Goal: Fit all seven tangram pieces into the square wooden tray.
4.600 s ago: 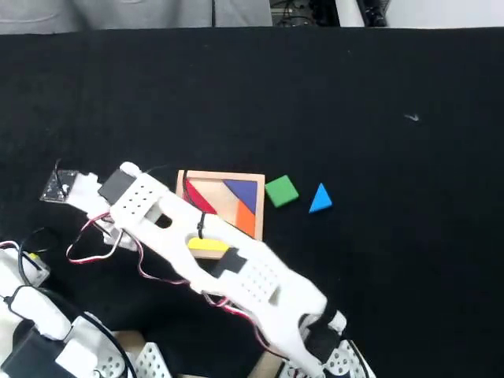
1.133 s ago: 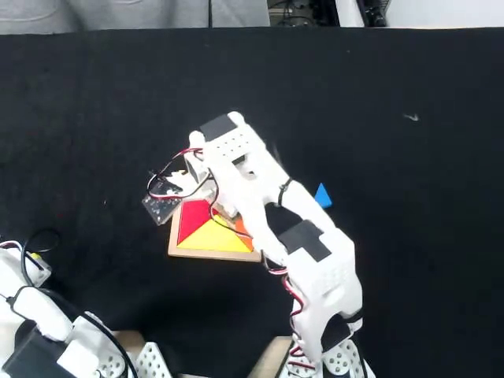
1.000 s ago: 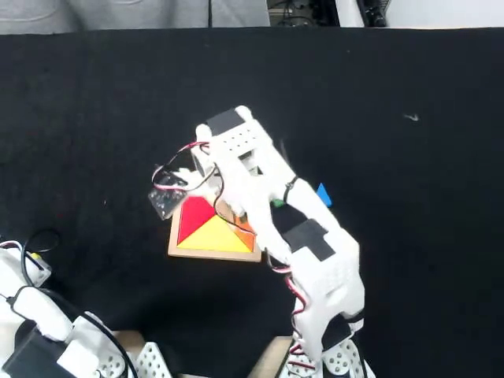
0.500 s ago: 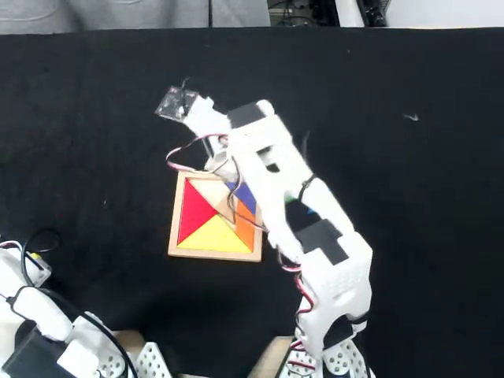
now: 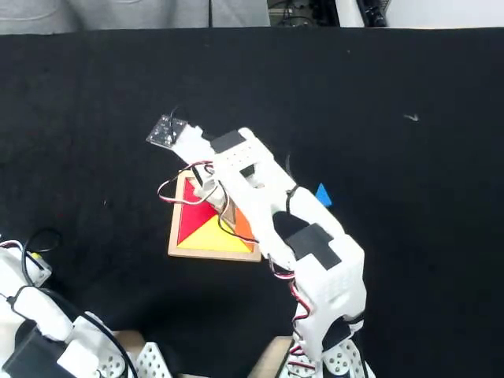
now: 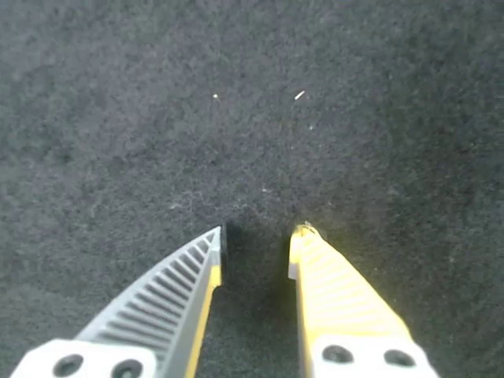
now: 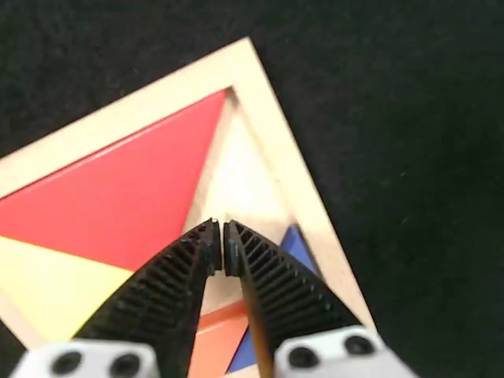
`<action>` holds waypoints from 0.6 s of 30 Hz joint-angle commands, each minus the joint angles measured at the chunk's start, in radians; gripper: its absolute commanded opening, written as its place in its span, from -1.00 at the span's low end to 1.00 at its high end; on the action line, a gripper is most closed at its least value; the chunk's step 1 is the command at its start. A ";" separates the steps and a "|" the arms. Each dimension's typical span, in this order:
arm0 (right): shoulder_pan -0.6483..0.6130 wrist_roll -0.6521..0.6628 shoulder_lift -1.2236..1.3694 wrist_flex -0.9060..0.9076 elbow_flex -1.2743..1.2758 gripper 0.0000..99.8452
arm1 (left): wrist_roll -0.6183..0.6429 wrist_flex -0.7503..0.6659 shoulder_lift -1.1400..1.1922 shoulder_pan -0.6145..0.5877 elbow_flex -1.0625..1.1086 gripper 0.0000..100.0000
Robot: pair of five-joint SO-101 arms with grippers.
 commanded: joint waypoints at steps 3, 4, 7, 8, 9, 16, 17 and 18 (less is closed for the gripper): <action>0.046 -0.002 -0.065 -0.054 0.053 -0.98 | -0.009 -0.006 -0.012 0.012 0.004 -0.70; 0.055 -0.002 -0.067 -0.057 0.059 -0.98 | -0.009 -0.006 -0.012 0.012 0.004 -0.70; 0.072 0.021 -0.068 -0.049 0.064 -0.98 | -0.009 -0.006 -0.012 0.012 0.004 -0.70; 0.077 0.025 -0.068 -0.040 0.064 -0.98 | -0.009 -0.006 -0.012 0.012 0.004 -0.70; 0.078 0.025 -0.068 -0.034 0.064 -0.98 | -0.009 -0.006 -0.012 0.012 0.004 -0.70; 0.078 0.025 -0.074 -0.029 0.062 -0.98 | -0.009 -0.006 -0.012 0.012 0.004 -0.70; 0.077 0.025 -0.087 -0.028 0.065 -0.98 | -0.009 -0.006 -0.012 0.012 0.004 -0.70; 0.077 0.025 -0.101 -0.023 0.071 -0.98 | -0.009 -0.006 -0.012 0.012 0.004 -0.70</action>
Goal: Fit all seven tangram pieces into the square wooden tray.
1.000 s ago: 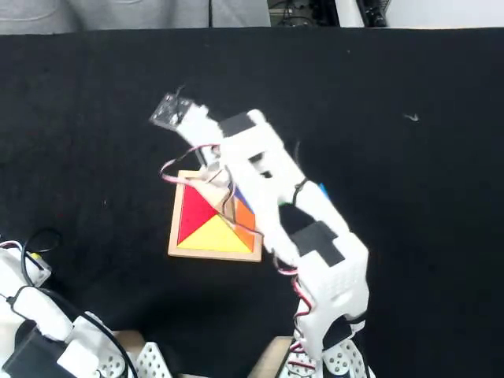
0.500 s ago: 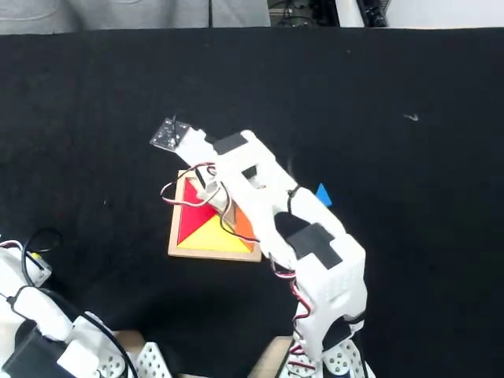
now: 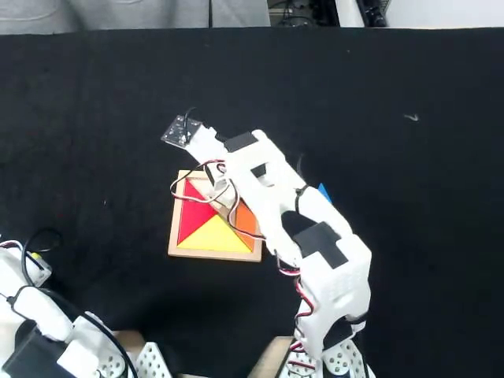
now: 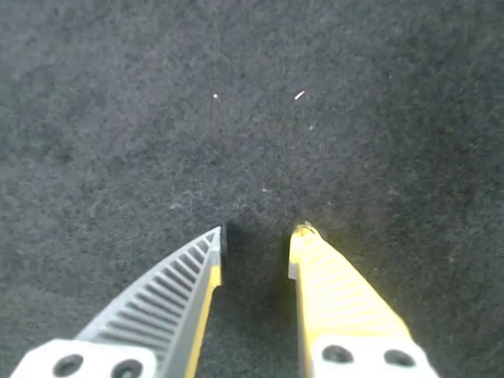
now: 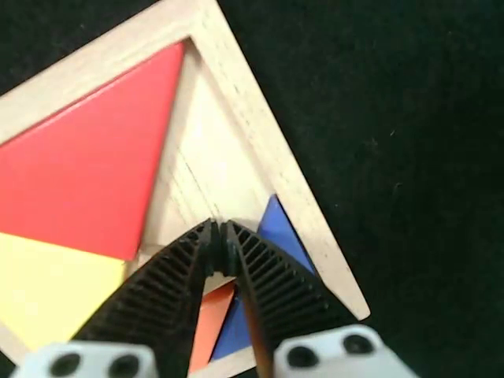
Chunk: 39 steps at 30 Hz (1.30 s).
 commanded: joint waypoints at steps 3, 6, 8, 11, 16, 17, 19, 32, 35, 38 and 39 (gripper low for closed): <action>0.018 0.012 -0.142 0.040 0.022 -0.98 | -0.009 -0.006 -0.012 0.012 0.004 -0.70; 0.018 0.012 -0.185 0.035 0.065 -0.98 | -0.009 -0.006 -0.012 0.012 0.004 -0.70; 0.018 0.012 -0.188 0.035 0.082 -0.98 | -0.009 -0.006 -0.012 0.012 0.004 -0.70; 0.021 0.011 -0.200 0.043 0.077 -0.98 | -0.009 -0.006 -0.012 0.012 0.004 -0.70; 0.061 0.002 -0.315 0.046 0.050 -0.98 | -0.009 -0.006 -0.012 0.012 0.004 -0.70; 0.089 -0.018 -0.346 0.043 0.050 -0.98 | -0.009 -0.006 -0.012 0.012 0.004 -0.70; 0.160 -0.071 -0.392 0.043 0.054 -0.98 | -0.009 -0.006 -0.012 0.012 0.004 -0.70; 0.292 -0.147 -0.286 0.051 0.171 -0.38 | -0.009 -0.006 -0.012 0.028 0.005 -0.70; 0.287 -0.150 -0.240 0.026 0.171 -0.38 | -0.009 -0.006 -0.012 0.028 0.005 -0.70; 0.292 -0.153 -0.208 0.005 0.171 -0.38 | -0.009 -0.006 -0.012 0.030 0.005 -0.70; 0.292 -0.153 -0.196 0.003 0.171 -0.38 | -0.009 -0.006 -0.012 0.030 0.005 -0.70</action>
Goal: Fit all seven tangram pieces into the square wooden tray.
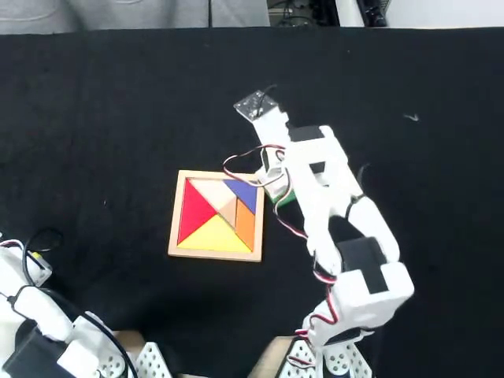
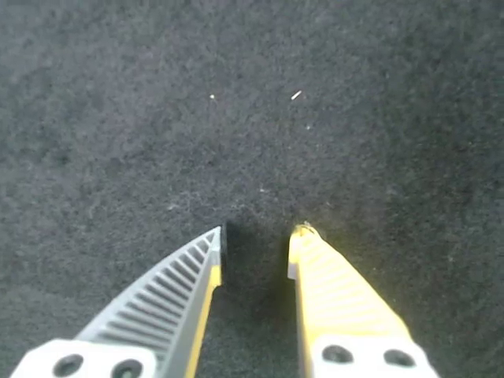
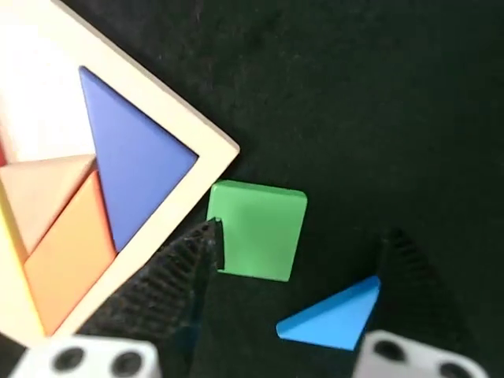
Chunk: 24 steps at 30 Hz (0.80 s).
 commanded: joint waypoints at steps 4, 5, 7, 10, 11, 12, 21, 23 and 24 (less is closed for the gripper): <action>-0.005 -0.012 0.028 -0.017 -0.007 -0.38 | -0.009 -0.006 -0.012 0.021 0.005 -0.70; -0.011 -0.012 0.027 -0.017 -0.007 -0.38 | -0.009 -0.006 -0.012 0.021 0.005 -0.70; -0.018 -0.014 0.018 -0.012 -0.001 -0.38 | -0.009 -0.006 -0.012 0.022 0.005 -0.70; -0.028 -0.044 0.001 0.020 -0.002 -0.38 | -0.009 -0.006 -0.012 0.022 0.005 -0.70; -0.028 -0.055 -0.005 0.026 -0.002 -0.38 | -0.009 -0.006 -0.012 0.022 0.005 -0.70; -0.028 -0.060 -0.012 0.035 -0.002 -0.38 | -0.009 -0.006 -0.012 0.022 0.005 -0.70; -0.026 -0.063 0.033 -0.049 0.058 -0.38 | -0.009 -0.006 -0.012 0.022 0.005 -0.70; -0.028 -0.063 0.050 -0.051 0.056 -0.38 | -0.009 -0.006 -0.012 0.022 0.005 -0.70; -0.028 -0.063 0.054 -0.052 0.054 -0.38 | -0.009 -0.006 -0.012 0.022 0.005 -0.70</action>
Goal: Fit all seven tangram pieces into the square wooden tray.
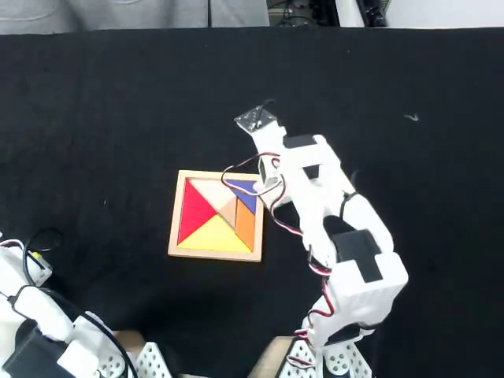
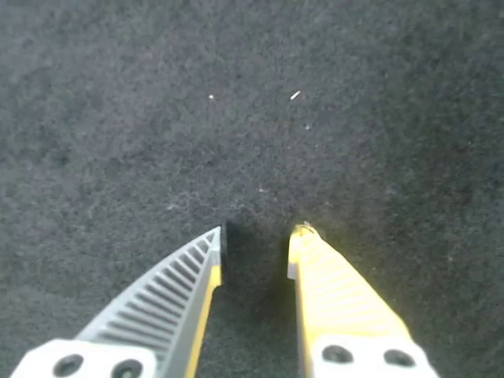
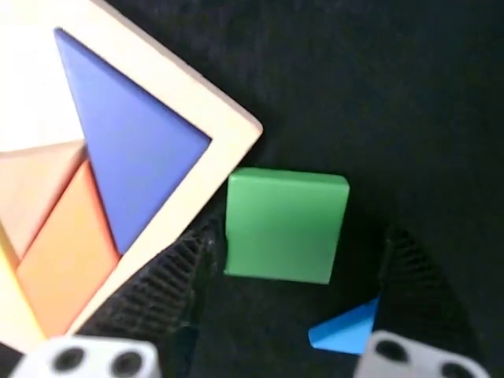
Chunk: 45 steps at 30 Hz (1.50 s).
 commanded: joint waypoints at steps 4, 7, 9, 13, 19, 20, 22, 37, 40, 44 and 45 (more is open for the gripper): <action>-0.014 -0.011 0.002 -0.023 -0.028 -0.54 | -0.009 -0.006 -0.012 0.021 0.005 -0.70; -0.014 -0.011 0.004 -0.046 -0.036 -0.68 | -0.009 -0.006 -0.012 0.021 0.005 -0.70; -0.012 -0.011 0.004 -0.057 -0.038 -0.73 | -0.009 -0.006 -0.012 0.021 0.005 -0.70; -0.011 -0.011 0.002 -0.052 -0.035 -0.79 | -0.009 -0.006 -0.012 0.021 0.005 -0.70; 0.005 -0.011 -0.120 0.052 -0.050 -0.80 | -0.009 -0.006 -0.012 0.021 0.005 -0.70; 0.005 -0.011 -0.165 0.068 -0.050 -0.80 | -0.009 -0.006 -0.012 0.021 0.005 -0.70; 0.003 -0.011 -0.262 0.089 -0.041 -0.80 | -0.009 -0.006 -0.012 0.021 0.005 -0.70; -0.345 -0.127 -0.159 0.114 -0.209 -0.80 | -0.009 -0.006 -0.012 0.021 0.005 -0.70; -0.348 -0.150 -0.028 0.114 -0.309 -0.80 | -0.009 -0.006 -0.012 0.021 0.005 -0.70; -0.347 -0.149 0.094 0.121 -0.381 -0.80 | -0.009 -0.006 -0.012 0.021 0.005 -0.70; -0.350 -0.149 0.110 0.121 -0.383 -0.80 | -0.009 -0.006 -0.012 0.021 0.005 -0.70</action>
